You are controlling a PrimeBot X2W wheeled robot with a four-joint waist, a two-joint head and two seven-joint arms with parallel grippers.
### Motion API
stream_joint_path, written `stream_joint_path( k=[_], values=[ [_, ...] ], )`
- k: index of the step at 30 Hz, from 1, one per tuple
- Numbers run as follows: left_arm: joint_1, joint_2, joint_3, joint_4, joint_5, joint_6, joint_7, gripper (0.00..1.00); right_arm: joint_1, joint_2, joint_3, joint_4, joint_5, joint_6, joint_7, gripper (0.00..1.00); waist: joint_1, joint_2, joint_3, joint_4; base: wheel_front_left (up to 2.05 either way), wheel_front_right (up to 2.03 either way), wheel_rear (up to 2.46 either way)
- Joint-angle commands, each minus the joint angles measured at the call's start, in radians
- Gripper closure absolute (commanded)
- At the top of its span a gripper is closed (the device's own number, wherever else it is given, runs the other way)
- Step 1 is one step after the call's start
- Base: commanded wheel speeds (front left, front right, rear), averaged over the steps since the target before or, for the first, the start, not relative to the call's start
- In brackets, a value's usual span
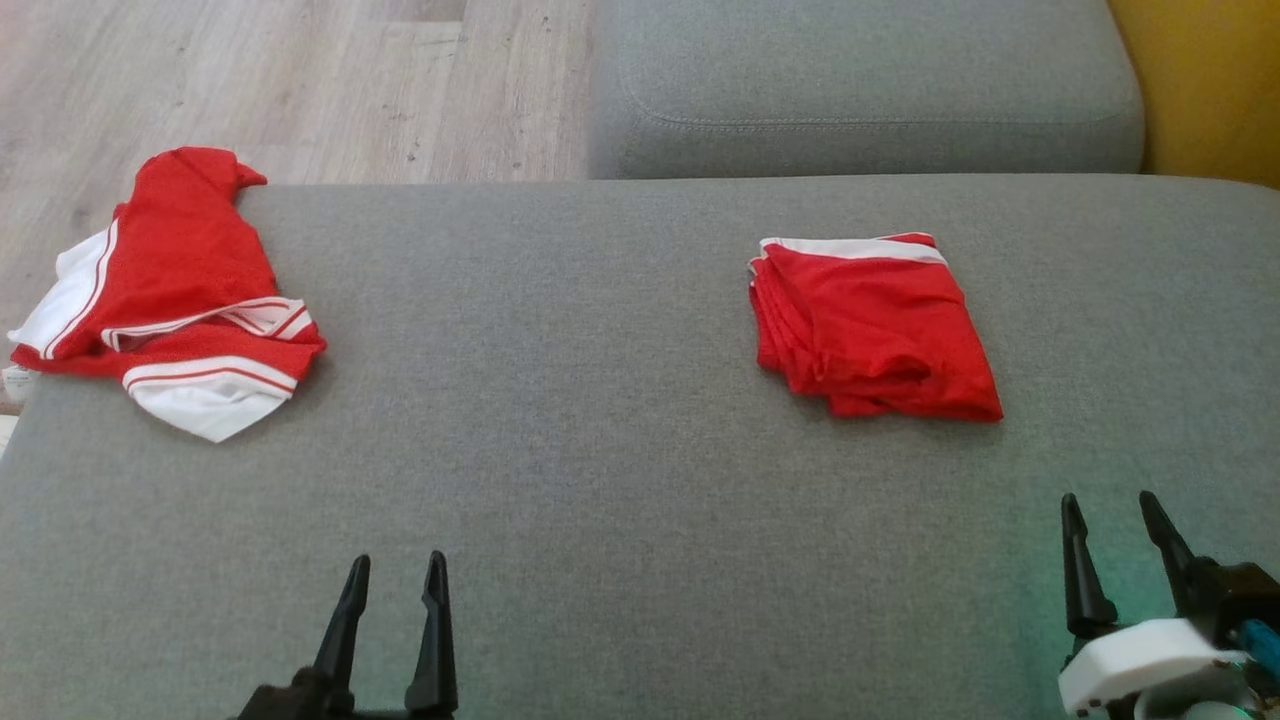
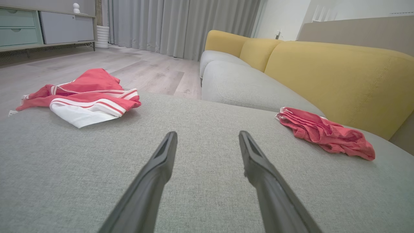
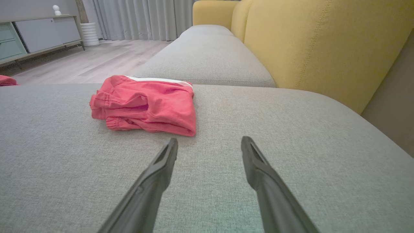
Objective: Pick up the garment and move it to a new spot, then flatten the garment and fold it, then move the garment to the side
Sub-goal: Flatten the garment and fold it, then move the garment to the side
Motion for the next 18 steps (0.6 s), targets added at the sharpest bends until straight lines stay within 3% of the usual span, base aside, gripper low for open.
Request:
stream_joint_path(
  k=[1, 8, 12, 18],
  values=[
    [-0.036, -0.003, 0.038, -0.024, 0.012, -0.006, -0.007, 0.0, -0.018, -0.011, 0.02, -0.032, 0.0, -0.001, -0.017, 0.0, 0.0, -0.0001, 0.001, -0.001, 0.0, 0.0, 0.0],
    [-0.044, -0.003, 0.04, -0.026, 0.018, -0.013, -0.007, 0.0, -0.064, 0.001, 0.033, -0.032, 0.076, -0.001, 0.009, 0.0, 0.0, -0.0001, 0.014, -0.007, 0.0, 0.0, 0.0],
    [-0.064, -0.003, 0.028, -0.029, 0.02, -0.019, -0.007, 0.0, -0.178, -0.017, 0.019, -0.054, 0.192, -0.001, 0.139, 0.0, 0.0, -0.0001, 0.05, -0.001, 0.0, 0.0, 0.0],
    [-0.11, -0.003, -0.008, -0.026, 0.011, -0.027, -0.007, 0.0, -0.381, -0.052, -0.015, -0.015, 0.246, -0.001, 0.398, 0.0, 0.0, -0.0001, 0.126, 0.051, 0.0, 0.0, 0.0]
  ],
)
